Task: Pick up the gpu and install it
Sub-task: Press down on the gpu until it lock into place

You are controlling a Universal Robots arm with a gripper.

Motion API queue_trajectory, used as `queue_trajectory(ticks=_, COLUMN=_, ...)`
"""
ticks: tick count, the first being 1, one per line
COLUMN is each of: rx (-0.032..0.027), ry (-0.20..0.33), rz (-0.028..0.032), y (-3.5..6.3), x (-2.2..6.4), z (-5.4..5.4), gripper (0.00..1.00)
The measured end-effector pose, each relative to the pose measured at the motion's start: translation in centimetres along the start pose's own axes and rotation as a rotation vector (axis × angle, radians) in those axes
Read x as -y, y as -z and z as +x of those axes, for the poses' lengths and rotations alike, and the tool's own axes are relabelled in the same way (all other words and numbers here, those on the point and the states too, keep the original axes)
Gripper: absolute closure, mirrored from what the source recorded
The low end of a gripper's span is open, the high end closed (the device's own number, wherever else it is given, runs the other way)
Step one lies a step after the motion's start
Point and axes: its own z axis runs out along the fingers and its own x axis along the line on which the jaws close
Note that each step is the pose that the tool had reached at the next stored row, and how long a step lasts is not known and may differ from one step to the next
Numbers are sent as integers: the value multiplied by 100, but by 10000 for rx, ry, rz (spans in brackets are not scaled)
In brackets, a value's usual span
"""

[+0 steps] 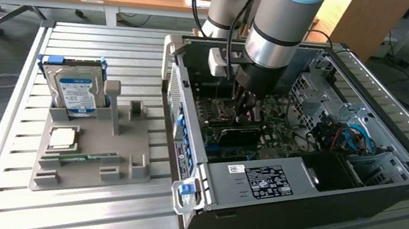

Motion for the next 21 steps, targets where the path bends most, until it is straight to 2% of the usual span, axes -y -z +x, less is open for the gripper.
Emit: queue_trajectory(ticks=21, rx=-3, ry=1, rz=1, y=-43, x=0, z=17, gripper=89)
